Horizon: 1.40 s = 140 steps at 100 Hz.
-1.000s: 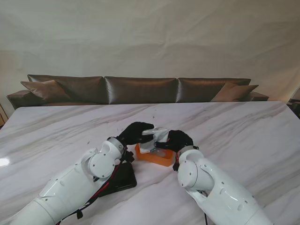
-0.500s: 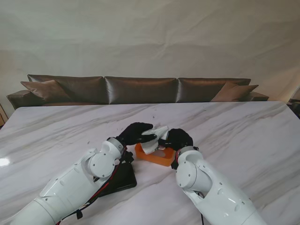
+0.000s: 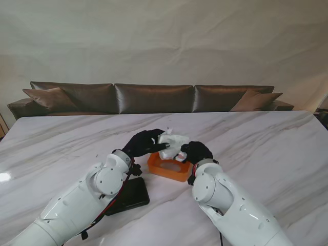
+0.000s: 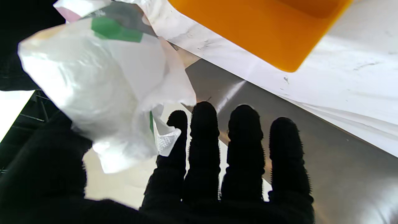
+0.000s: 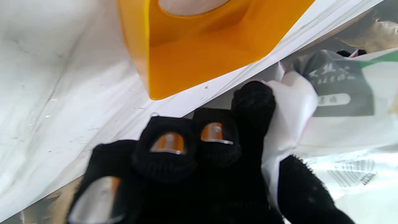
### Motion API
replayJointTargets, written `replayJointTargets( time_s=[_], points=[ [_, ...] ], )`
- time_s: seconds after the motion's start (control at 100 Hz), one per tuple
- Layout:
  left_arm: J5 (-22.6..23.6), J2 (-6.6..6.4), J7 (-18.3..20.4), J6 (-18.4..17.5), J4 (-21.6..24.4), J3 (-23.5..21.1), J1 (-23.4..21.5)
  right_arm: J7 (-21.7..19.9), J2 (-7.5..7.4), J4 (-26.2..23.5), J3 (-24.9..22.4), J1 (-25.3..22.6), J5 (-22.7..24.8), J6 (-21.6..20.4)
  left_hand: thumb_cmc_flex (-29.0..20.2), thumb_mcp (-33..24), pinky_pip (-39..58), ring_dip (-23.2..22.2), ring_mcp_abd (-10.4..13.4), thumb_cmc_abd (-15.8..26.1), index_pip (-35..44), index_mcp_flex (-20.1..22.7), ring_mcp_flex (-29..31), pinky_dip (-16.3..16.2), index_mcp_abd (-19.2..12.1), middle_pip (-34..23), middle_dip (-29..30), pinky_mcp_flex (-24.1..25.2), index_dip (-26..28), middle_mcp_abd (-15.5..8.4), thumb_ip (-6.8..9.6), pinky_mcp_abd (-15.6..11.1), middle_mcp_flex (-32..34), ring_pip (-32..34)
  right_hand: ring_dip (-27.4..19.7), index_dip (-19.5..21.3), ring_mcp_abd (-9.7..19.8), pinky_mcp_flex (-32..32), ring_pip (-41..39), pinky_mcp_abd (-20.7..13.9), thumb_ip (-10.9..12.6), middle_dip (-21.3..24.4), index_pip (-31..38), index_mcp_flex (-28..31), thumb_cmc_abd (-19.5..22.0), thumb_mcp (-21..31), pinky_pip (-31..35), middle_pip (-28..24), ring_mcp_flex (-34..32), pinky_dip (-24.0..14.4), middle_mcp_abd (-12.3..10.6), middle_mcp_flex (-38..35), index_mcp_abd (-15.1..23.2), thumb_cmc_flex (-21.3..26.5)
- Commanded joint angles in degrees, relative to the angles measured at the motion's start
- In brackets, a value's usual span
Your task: Refill a tissue box and feed the first sheet
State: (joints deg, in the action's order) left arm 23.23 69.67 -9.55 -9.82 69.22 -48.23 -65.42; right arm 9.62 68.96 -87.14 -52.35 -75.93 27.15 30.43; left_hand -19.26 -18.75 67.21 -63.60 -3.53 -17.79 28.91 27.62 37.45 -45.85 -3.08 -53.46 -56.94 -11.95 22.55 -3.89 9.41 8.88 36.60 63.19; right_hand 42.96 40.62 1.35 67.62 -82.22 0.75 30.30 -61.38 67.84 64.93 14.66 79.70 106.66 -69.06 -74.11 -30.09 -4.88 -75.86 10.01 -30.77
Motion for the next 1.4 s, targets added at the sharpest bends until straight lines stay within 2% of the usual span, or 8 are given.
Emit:
replayJointTargets(
  time_s=[0.0,0.28,0.67,0.86,1.02,1.16,1.28,1.39],
  points=[
    [0.1,-0.71,0.8,0.7,1.0,-1.0,-1.0,-1.1,0.44,-0.7,-0.2,0.1,-0.7,1.1,-0.5,2.0,8.2,-1.3,0.9,2.1,-1.2,-1.9,-2.6,0.2,1.3,0.7,0.7,1.3,-1.9,-1.8,-1.46,-2.0,-2.1,-0.2,1.5,-0.7,-2.6,1.7,-9.1,-11.6,0.8,0.2,1.3,2.7,12.0,10.3,10.3,-2.6,-1.2,-1.1,1.7,-6.2,6.6,0.7],
    [3.5,-2.29,1.5,2.9,5.0,-5.7,-5.2,-4.4,-0.11,-1.5,0.7,1.4,-1.0,4.3,-0.6,2.8,8.1,-1.3,0.7,2.4,-1.5,-2.0,-2.9,0.2,1.9,0.7,0.8,1.4,-2.7,-1.7,-1.26,-2.1,-2.3,-0.5,1.5,-1.1,-2.6,1.7,-8.8,-11.5,-0.9,0.4,0.7,2.1,12.1,10.3,10.2,-2.1,-1.2,-1.1,1.7,-5.9,6.5,0.5],
    [9.8,-4.36,2.4,5.3,12.4,-13.4,-13.1,-14.1,-2.01,0.0,7.5,8.9,0.5,17.0,-0.6,3.9,7.7,-1.3,0.5,3.1,-2.0,-1.9,-3.6,0.3,2.1,1.2,1.0,1.9,-3.6,-1.5,-0.85,-1.8,-2.6,-1.3,1.1,-2.1,-0.9,1.6,-7.8,-12.5,-3.9,1.3,-0.4,0.6,11.7,10.2,9.0,-0.1,-1.3,-0.9,1.4,-6.1,5.1,-0.1],
    [10.7,-4.62,2.0,5.3,14.3,-15.9,-16.1,-19.3,-3.66,0.9,14.0,14.6,2.3,22.0,-0.6,3.9,7.6,-1.3,0.5,3.7,-2.2,-1.7,-3.6,0.4,2.2,1.3,1.1,2.1,-3.8,-1.5,-0.45,-1.7,-2.6,-1.3,1.1,-3.0,0.8,1.5,-7.3,-13.7,-5.3,1.9,-0.9,-0.1,10.9,10.3,8.1,0.9,-1.3,-0.8,0.5,-6.3,5.4,-0.9],
    [11.2,-4.77,1.7,4.9,14.8,-17.5,-17.8,-22.0,-4.52,1.6,17.6,18.1,0.6,25.5,-0.6,3.9,7.5,-1.3,0.4,3.8,-2.3,-1.5,-3.6,0.4,2.3,1.3,1.1,2.1,-3.9,-1.3,-0.25,-1.7,-2.4,-1.4,1.3,-3.3,1.5,1.6,-7.3,-14.5,-5.6,2.2,-0.9,-0.2,10.9,10.3,7.6,1.2,-1.4,-0.9,0.3,-6.7,5.0,-0.9],
    [11.2,-4.84,1.7,4.6,14.7,-18.5,-18.5,-24.5,-5.91,0.2,19.1,19.2,-0.5,27.5,-0.7,3.9,7.5,-1.3,0.2,3.7,-2.4,-1.5,-3.6,0.5,2.4,1.4,1.2,2.2,-4.1,-1.3,-0.19,-1.6,-2.4,-1.6,1.5,-3.5,1.6,1.6,-7.4,-14.8,-5.4,2.2,-0.7,-0.2,10.8,10.3,7.5,1.1,-1.4,-1.1,0.3,-6.7,4.8,-0.7],
    [11.0,-4.82,1.6,4.2,14.4,-18.8,-18.5,-30.4,-6.32,-2.0,17.4,17.7,5.2,27.6,-0.6,4.0,7.5,-1.3,0.2,3.7,-2.6,-1.5,-3.6,0.5,2.5,1.5,1.2,2.2,-4.2,-1.3,-0.19,-1.6,-2.4,-1.6,1.5,-3.6,1.7,1.6,-7.4,-14.8,-5.5,2.3,-0.6,-0.2,10.6,10.3,7.5,1.1,-1.4,-1.2,0.1,-6.8,4.8,-0.7],
    [10.9,-4.70,1.1,3.8,13.9,-18.4,-18.2,-31.1,-6.34,-3.7,15.8,15.7,7.7,27.6,-0.7,4.0,7.5,-1.3,0.2,3.7,-2.6,-1.4,-3.7,0.5,2.5,1.6,1.2,2.3,-4.3,-1.3,-0.19,-1.6,-2.4,-1.7,1.6,-3.6,1.7,1.6,-7.4,-14.8,-5.6,2.4,-0.6,-0.3,10.6,10.3,7.5,1.3,-1.4,-1.3,-0.1,-6.7,4.8,-0.6]
  ],
)
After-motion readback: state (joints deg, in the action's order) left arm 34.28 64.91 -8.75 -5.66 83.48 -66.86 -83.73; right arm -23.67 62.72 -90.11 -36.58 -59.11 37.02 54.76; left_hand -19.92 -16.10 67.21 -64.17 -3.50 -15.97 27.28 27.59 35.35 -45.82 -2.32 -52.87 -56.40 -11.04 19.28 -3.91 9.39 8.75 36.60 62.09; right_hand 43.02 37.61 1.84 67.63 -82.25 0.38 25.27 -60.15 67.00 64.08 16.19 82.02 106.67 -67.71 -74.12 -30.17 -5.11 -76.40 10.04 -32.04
